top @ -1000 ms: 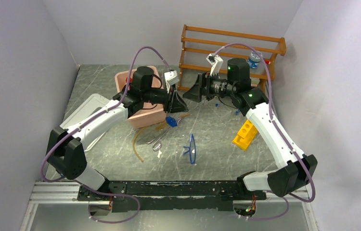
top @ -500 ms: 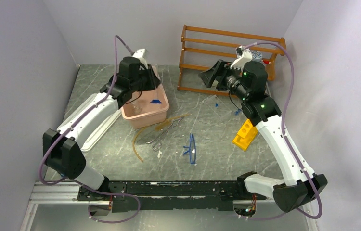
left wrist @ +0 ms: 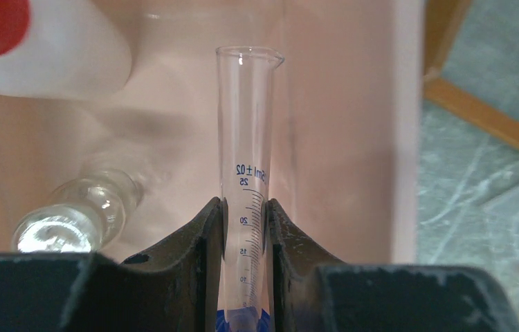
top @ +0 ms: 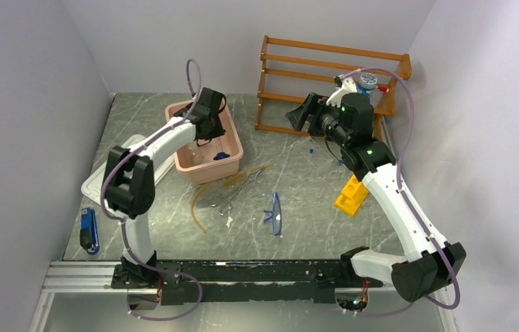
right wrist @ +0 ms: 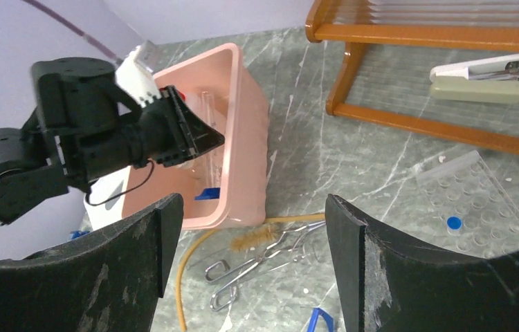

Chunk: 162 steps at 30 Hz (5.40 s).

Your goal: Organize the chemistry lab equipment

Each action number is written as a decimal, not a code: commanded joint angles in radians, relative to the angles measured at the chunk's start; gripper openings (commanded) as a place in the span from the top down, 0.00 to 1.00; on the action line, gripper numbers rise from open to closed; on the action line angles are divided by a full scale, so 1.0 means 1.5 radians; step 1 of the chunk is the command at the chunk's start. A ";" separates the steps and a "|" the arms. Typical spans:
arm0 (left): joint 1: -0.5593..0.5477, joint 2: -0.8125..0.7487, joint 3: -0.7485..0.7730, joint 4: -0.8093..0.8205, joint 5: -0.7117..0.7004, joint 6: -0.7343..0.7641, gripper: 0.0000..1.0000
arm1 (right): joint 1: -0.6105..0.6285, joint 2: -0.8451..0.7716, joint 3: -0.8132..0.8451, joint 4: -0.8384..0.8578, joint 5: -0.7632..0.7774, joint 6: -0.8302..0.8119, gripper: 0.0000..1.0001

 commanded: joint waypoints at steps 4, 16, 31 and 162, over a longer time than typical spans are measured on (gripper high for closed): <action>0.003 0.082 0.070 -0.035 0.024 0.000 0.95 | -0.002 0.000 -0.022 0.010 0.011 -0.001 0.22; 0.003 0.149 0.067 -0.010 0.048 0.000 0.82 | -0.001 0.008 -0.019 0.012 0.022 0.001 0.23; 0.003 0.074 0.081 -0.010 0.056 0.086 0.45 | -0.001 0.000 -0.055 -0.045 0.066 0.005 0.23; -0.065 -0.456 -0.071 -0.023 -0.183 0.185 0.16 | 0.289 0.762 0.613 -0.053 0.218 -0.069 1.00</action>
